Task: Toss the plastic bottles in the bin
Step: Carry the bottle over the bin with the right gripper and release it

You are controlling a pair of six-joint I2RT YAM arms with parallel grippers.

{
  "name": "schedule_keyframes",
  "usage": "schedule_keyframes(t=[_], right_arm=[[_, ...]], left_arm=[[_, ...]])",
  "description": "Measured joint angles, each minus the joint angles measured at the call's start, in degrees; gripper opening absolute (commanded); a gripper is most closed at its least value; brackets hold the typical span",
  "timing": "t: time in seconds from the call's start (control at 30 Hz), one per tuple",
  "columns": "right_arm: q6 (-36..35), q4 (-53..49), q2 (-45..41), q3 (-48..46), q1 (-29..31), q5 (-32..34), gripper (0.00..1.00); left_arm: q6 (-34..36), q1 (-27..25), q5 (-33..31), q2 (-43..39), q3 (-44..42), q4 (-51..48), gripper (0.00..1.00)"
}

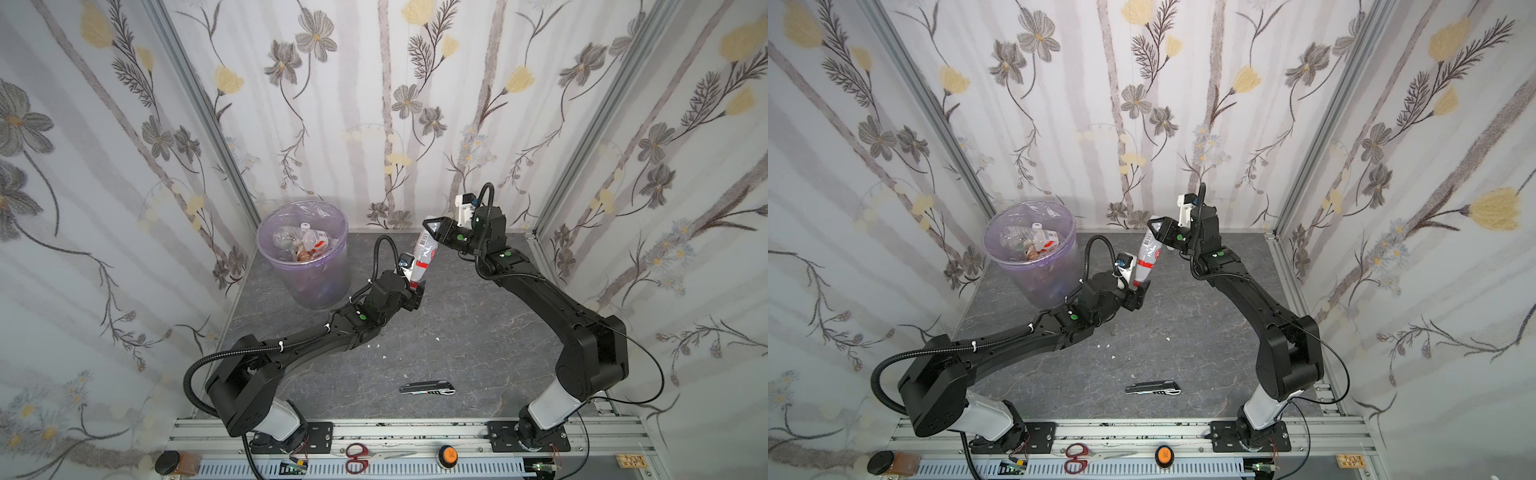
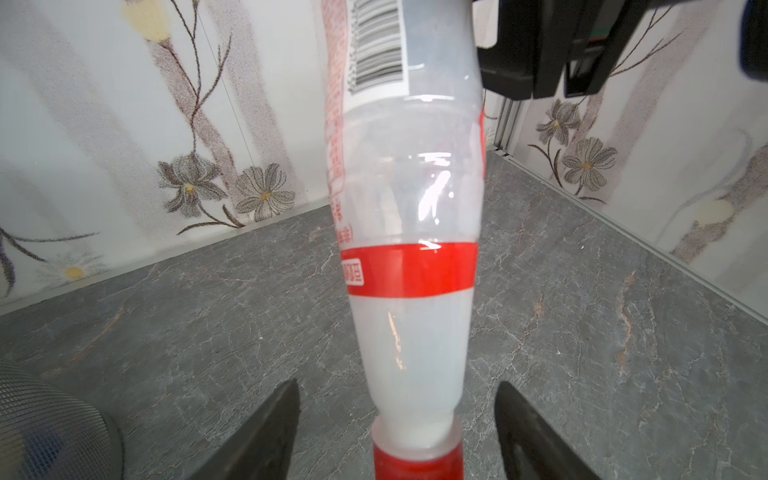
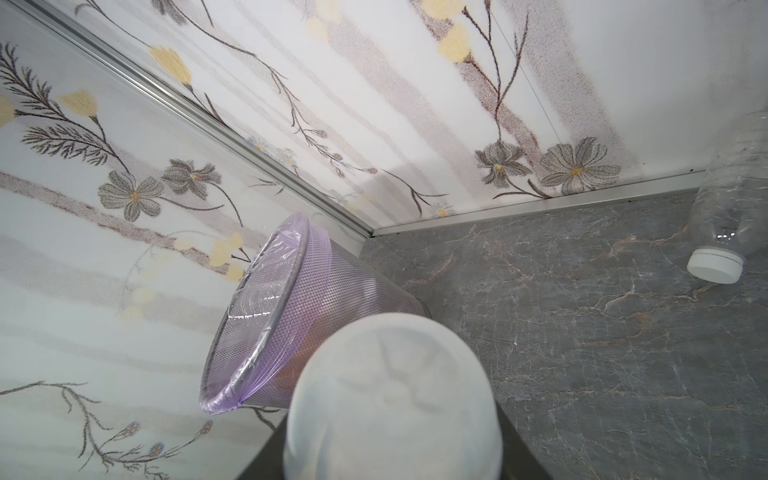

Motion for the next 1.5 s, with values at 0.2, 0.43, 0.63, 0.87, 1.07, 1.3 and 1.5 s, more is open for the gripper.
schedule_keyframes(t=[0.2, 0.43, 0.63, 0.87, 1.07, 1.3, 1.5], right_arm=[[-0.96, -0.57, 1.92, 6.69, 0.33, 2.49, 0.45], [-4.9, -1.62, 2.71, 20.65, 2.32, 6.93, 0.43], [-8.66, 5.77, 1.01, 25.14, 5.55, 13.44, 0.43], [-12.11, 21.88, 5.9, 33.38, 11.45, 20.81, 0.43], [-12.74, 20.24, 30.34, 63.58, 17.2, 22.18, 0.48], [-13.22, 6.16, 43.89, 66.14, 22.95, 19.15, 1.0], [-16.96, 3.54, 40.26, 65.75, 21.9, 19.41, 1.0]], left_arm=[[-0.35, 0.04, -1.29, -5.95, 0.55, -3.23, 1.0], [-0.22, 2.91, -2.73, -16.02, 6.01, -9.77, 1.0], [-3.58, 14.47, -1.97, -24.22, 13.94, -13.18, 1.0], [-11.52, 30.03, 7.85, -28.48, 17.11, -15.61, 1.0], [-15.28, 35.8, 13.11, -30.82, 13.51, -17.99, 1.0], [-18.23, 41.09, 17.03, -32.2, 10.69, -19.04, 1.0], [-19.71, 41.86, 19.47, -31.65, 10.14, -19.41, 1.0]])
